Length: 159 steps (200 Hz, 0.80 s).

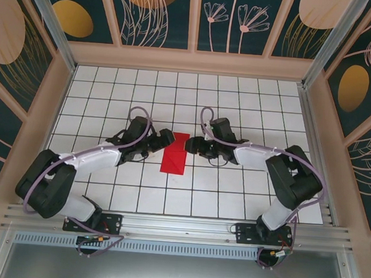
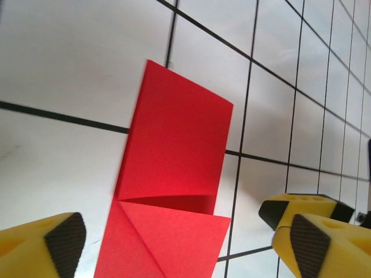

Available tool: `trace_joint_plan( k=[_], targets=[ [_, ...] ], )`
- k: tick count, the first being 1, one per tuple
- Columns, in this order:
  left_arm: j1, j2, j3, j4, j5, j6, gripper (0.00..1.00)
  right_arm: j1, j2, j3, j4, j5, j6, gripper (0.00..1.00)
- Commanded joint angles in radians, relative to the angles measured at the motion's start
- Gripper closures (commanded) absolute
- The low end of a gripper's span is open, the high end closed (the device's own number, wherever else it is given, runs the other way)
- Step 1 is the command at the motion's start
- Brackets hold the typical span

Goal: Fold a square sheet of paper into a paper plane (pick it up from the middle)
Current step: Turn over the paper at the center of the table.

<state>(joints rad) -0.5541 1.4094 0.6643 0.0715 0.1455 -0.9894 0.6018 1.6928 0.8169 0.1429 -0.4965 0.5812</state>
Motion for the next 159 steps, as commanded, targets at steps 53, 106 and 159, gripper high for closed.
trace_joint_plan(
  k=[53,106,159],
  targets=[
    [0.006,-0.052,-0.054,0.014,0.028,-0.005,0.01,-0.004,0.142,0.089,0.062,-0.155,-0.034,0.61],
    [0.006,-0.003,-0.05,0.066,0.106,-0.015,0.01,0.0,0.184,0.103,0.054,-0.197,-0.044,0.71],
    [0.004,0.024,-0.074,0.153,0.206,-0.032,0.04,0.002,0.184,0.101,0.039,-0.154,-0.045,0.91]
  ],
)
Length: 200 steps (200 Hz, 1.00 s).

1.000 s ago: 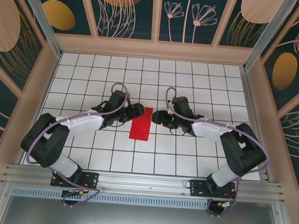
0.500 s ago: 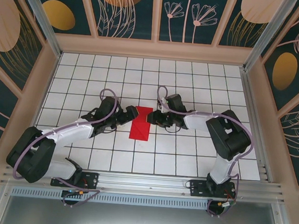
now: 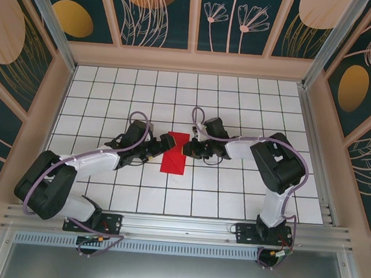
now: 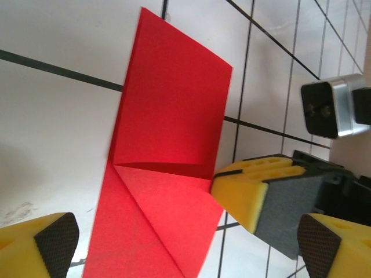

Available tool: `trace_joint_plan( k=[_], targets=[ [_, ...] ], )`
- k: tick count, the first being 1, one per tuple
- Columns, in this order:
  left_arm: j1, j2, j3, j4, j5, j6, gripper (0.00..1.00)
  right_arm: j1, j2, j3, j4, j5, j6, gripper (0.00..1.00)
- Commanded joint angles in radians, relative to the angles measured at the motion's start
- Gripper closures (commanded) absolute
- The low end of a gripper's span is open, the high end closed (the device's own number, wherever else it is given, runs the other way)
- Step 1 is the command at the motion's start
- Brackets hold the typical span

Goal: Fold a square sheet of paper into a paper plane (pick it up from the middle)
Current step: Turn over the paper at the center of the table.

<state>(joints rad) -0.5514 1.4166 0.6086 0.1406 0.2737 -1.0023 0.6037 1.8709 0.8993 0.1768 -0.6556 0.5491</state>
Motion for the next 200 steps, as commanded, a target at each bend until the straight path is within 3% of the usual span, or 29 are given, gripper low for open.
trace_joint_plan(
  k=[1,77,200],
  targets=[
    [0.001,0.018,-0.02,0.086,0.08,-0.019,0.05,0.0,0.006,0.018,0.006,0.006,-0.012,0.91],
    [0.001,0.083,-0.05,0.201,0.164,-0.042,0.3,-0.016,-0.031,-0.032,0.047,0.025,0.015,0.96],
    [0.001,0.198,-0.017,0.252,0.2,-0.004,0.49,-0.032,-0.052,-0.055,0.055,0.026,0.022,0.95]
  ],
)
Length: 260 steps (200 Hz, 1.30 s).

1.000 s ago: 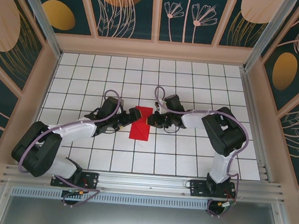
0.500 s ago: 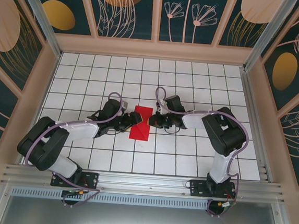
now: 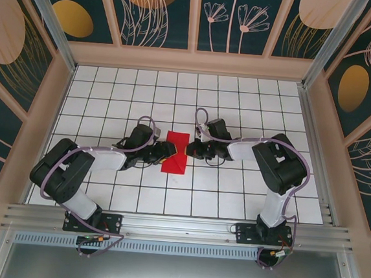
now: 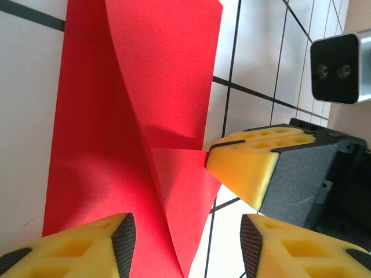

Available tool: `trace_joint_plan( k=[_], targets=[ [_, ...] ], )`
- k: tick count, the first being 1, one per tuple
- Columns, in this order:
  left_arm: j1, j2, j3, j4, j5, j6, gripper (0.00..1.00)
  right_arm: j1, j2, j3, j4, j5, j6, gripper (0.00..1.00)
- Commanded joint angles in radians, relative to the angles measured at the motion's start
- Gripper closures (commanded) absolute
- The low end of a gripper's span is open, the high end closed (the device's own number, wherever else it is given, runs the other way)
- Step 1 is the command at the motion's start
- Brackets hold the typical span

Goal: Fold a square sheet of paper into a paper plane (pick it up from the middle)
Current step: Turn over the paper at the center of the table.

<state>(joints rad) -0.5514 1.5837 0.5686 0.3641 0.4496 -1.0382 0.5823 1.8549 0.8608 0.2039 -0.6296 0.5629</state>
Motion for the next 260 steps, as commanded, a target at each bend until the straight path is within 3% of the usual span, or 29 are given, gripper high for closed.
trace_joint_plan(
  k=[1,71,89,126,159,224,260],
  targets=[
    [0.001,0.032,0.023,0.029,0.023,0.033,0.49,-0.011,-0.036,-0.016,0.028,-0.001,0.008,0.95],
    [0.001,0.092,0.063,0.072,0.062,0.074,0.63,-0.012,-0.073,-0.019,0.034,-0.03,0.026,0.91],
    [0.001,0.11,0.074,0.073,0.068,0.089,0.7,-0.012,-0.096,-0.017,0.02,-0.021,0.04,0.83],
    [0.001,0.119,0.085,0.056,0.059,0.138,0.79,-0.028,-0.205,-0.037,-0.029,0.077,0.064,0.56],
    [0.001,0.111,0.086,0.056,0.049,0.18,0.85,-0.03,-0.299,-0.069,-0.051,0.161,0.078,0.4],
    [0.001,0.07,0.121,-0.047,-0.036,0.248,0.96,-0.062,-0.427,-0.116,-0.089,0.291,0.096,0.29],
    [0.001,-0.02,0.184,-0.255,-0.13,0.32,0.98,-0.065,-0.493,-0.115,-0.148,0.366,0.078,0.2]
  ],
)
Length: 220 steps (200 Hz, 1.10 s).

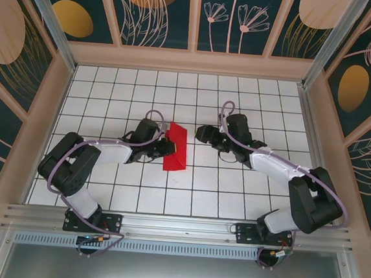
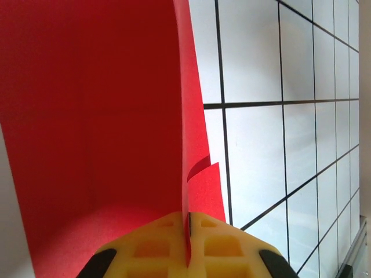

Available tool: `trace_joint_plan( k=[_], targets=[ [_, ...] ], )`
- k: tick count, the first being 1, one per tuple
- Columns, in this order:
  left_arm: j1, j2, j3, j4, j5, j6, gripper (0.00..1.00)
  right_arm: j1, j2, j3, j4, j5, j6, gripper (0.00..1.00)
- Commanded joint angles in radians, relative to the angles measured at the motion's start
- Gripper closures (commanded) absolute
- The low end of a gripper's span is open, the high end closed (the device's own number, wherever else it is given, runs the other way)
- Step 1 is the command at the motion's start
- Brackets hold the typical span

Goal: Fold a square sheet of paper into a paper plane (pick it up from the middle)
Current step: Turn over the paper at the center of the table.

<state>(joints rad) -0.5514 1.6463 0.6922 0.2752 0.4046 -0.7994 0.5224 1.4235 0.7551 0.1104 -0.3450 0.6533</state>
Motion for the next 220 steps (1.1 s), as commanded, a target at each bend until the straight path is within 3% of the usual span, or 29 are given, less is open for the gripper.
trace_joint_plan(
  k=[1,31,54,92,152,189,220],
  targets=[
    [0.001,-0.086,0.063,-0.173,-0.088,0.085,0.98,-0.005,-0.065,-0.01,-0.057,0.085,-0.012,0.19],
    [0.001,-0.165,0.183,-0.458,-0.205,0.154,0.98,-0.013,-0.16,-0.031,-0.096,0.173,-0.018,0.01],
    [0.001,-0.202,0.3,-0.655,-0.305,0.205,1.0,-0.031,-0.226,-0.051,-0.126,0.254,-0.006,0.01],
    [0.001,-0.197,0.488,-0.883,-0.482,0.267,1.0,-0.066,-0.299,-0.101,-0.087,0.28,-0.009,0.01],
    [-0.037,-0.003,0.672,-1.214,-0.989,0.179,1.0,-0.123,-0.28,-0.122,-0.074,0.282,0.005,0.01],
    [-0.068,0.153,0.698,-1.299,-1.17,0.114,1.0,-0.176,-0.237,-0.116,-0.076,0.255,0.016,0.01],
    [-0.108,0.304,0.74,-1.34,-1.244,0.062,1.0,-0.217,-0.189,-0.085,-0.104,0.214,0.004,0.01]
  ],
)
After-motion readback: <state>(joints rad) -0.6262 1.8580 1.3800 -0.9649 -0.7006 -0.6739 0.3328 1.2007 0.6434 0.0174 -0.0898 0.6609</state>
